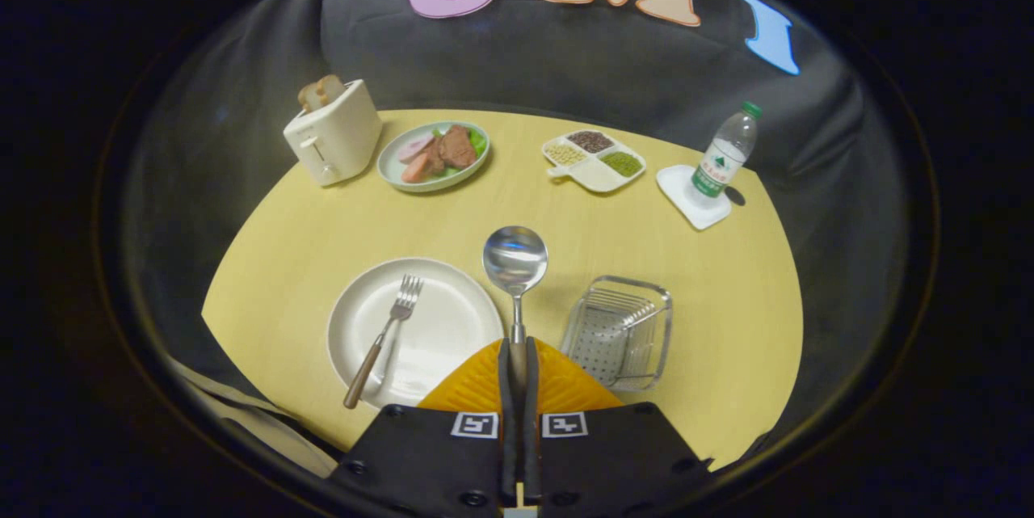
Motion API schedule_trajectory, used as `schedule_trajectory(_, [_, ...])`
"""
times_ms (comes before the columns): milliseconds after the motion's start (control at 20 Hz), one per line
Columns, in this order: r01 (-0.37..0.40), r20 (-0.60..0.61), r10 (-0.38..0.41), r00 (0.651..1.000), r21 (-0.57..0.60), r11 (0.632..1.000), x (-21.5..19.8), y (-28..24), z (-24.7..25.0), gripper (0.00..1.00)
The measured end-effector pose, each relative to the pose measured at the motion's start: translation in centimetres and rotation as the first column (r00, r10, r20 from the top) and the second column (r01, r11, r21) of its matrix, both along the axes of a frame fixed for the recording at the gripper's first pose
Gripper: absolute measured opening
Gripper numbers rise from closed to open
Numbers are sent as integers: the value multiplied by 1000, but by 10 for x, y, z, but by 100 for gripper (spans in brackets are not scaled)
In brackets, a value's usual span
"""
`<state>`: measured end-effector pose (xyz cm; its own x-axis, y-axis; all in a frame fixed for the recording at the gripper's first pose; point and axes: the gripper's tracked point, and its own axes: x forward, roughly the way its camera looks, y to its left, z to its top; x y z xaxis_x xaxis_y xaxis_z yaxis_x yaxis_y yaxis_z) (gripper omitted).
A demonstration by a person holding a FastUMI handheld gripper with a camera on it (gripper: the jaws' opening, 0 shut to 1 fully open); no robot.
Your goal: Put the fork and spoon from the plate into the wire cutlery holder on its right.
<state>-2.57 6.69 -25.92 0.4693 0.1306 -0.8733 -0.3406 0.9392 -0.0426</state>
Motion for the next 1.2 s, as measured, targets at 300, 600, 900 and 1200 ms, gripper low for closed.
schedule_trajectory(300, [19,-33,-20,999,-31,999,-2,-33,6,6])
schedule_trajectory(600, [17,-113,-27,993,-83,996,-10,-64,0,6])
schedule_trajectory(900, [13,-199,-37,979,-121,993,-18,-82,-8,6])
schedule_trajectory(1200, [31,-212,-50,976,-91,995,-14,-80,-7,13])
